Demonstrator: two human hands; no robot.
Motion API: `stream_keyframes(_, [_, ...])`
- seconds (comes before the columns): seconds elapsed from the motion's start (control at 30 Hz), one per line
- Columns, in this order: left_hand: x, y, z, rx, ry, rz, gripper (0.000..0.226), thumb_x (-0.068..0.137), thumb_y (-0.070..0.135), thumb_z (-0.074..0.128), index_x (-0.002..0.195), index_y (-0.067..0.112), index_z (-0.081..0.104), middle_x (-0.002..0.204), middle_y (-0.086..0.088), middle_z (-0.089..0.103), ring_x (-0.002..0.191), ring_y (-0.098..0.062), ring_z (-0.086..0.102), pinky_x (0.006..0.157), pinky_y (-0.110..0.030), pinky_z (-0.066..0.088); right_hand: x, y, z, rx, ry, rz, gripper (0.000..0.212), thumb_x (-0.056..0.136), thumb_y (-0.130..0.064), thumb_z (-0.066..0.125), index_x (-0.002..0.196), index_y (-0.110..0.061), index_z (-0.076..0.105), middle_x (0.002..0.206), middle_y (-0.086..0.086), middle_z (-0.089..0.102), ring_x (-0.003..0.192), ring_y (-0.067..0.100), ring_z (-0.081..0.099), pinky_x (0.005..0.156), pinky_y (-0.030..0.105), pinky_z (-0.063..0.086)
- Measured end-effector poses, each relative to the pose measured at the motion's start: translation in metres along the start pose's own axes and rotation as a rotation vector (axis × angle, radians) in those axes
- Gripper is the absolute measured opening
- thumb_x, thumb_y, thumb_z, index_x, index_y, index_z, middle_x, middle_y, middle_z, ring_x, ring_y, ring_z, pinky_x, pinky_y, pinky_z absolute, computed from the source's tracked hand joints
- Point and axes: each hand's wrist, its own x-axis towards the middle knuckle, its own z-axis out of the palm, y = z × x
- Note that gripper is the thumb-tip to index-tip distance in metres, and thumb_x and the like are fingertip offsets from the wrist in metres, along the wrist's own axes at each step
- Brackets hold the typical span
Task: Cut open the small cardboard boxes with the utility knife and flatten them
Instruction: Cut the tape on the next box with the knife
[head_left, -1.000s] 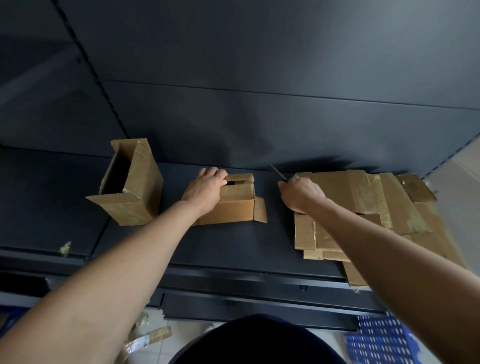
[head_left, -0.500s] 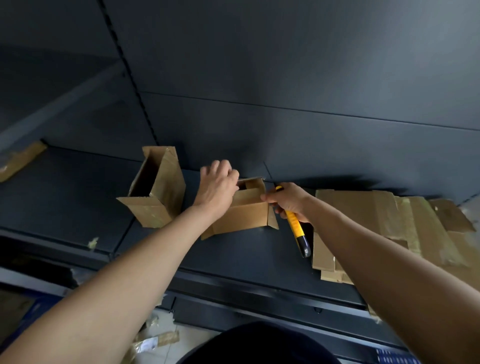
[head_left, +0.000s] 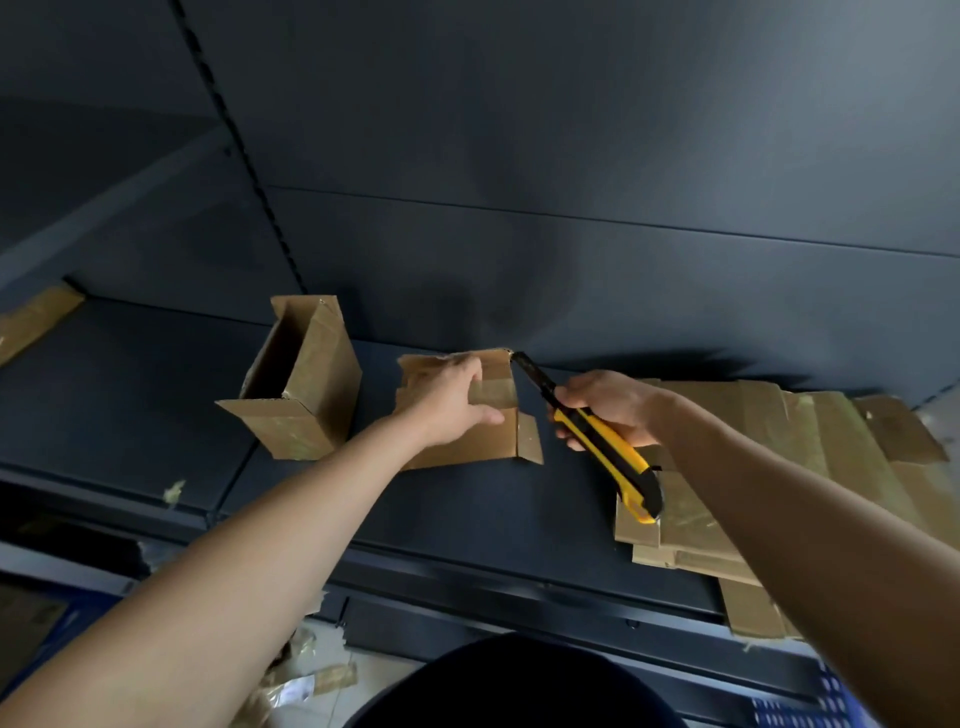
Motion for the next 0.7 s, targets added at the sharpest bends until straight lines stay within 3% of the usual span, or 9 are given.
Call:
stream_keyframes(0.13, [0.002,-0.003,-0.005,-0.134,-0.048,-0.036,0.039,0.077,0.036,0.076,0.098,0.026,0.044,0.107,0.01,0.043,0.091,-0.013,0.046,0.056,-0.021,0.028,-0.007,-0.003,-0.017,-0.268,-0.004,0.026,0.023,0.101,-0.014,0.042,0.097,-0.003,0.061,0.092,0.014,0.062,0.074,0.023,0.062,0.065,0.033,0.054])
stream_keyframes(0.27, [0.002,-0.004,-0.013,-0.075,-0.113,-0.007,0.037,0.075,0.033,0.078,0.09,0.03,0.044,0.096,0.011,0.048,0.077,-0.004,0.045,0.056,-0.022,0.027,-0.007,-0.011,-0.015,-0.477,0.041,-0.011,0.029,0.103,-0.018,0.038,0.094,-0.005,0.062,0.083,0.014,0.064,0.063,0.021,0.063,0.06,0.029,0.054])
stream_keyframes(0.33, [0.001,-0.007,-0.017,-0.072,-0.162,0.007,0.036,0.074,0.031,0.078,0.081,0.034,0.043,0.093,0.012,0.051,0.081,-0.009,0.049,0.061,-0.026,0.033,-0.004,-0.017,-0.01,-0.656,0.093,-0.057,0.031,0.102,-0.017,0.036,0.086,-0.007,0.061,0.075,0.01,0.064,0.054,0.017,0.061,0.052,0.022,0.049])
stream_keyframes(0.47, [-0.003,-0.014,-0.024,-0.133,-0.185,0.025,0.023,0.082,0.026,0.07,0.076,0.035,0.051,0.091,0.012,0.052,0.091,-0.014,0.05,0.08,-0.035,0.038,0.004,-0.024,-0.004,-0.875,0.189,-0.186,0.021,0.099,-0.014,0.04,0.086,-0.017,0.056,0.079,0.002,0.058,0.057,0.009,0.052,0.054,0.02,0.044])
stream_keyframes(0.6, [-0.007,-0.018,-0.024,-0.113,-0.171,0.008,0.022,0.083,0.021,0.069,0.073,0.034,0.054,0.091,0.011,0.054,0.094,-0.014,0.05,0.098,-0.045,0.034,0.0,-0.029,0.004,-0.983,0.06,-0.101,0.027,0.097,-0.013,0.034,0.088,-0.01,0.06,0.076,0.006,0.063,0.058,0.015,0.058,0.06,0.025,0.046])
stream_keyframes(0.7, [-0.009,-0.018,-0.023,-0.121,-0.171,0.001,0.023,0.083,0.021,0.07,0.072,0.034,0.055,0.092,0.012,0.054,0.099,-0.016,0.051,0.102,-0.045,0.03,-0.004,-0.034,0.013,-1.004,0.045,-0.059,0.025,0.097,-0.011,0.035,0.091,-0.008,0.059,0.083,0.009,0.064,0.065,0.019,0.059,0.062,0.026,0.045])
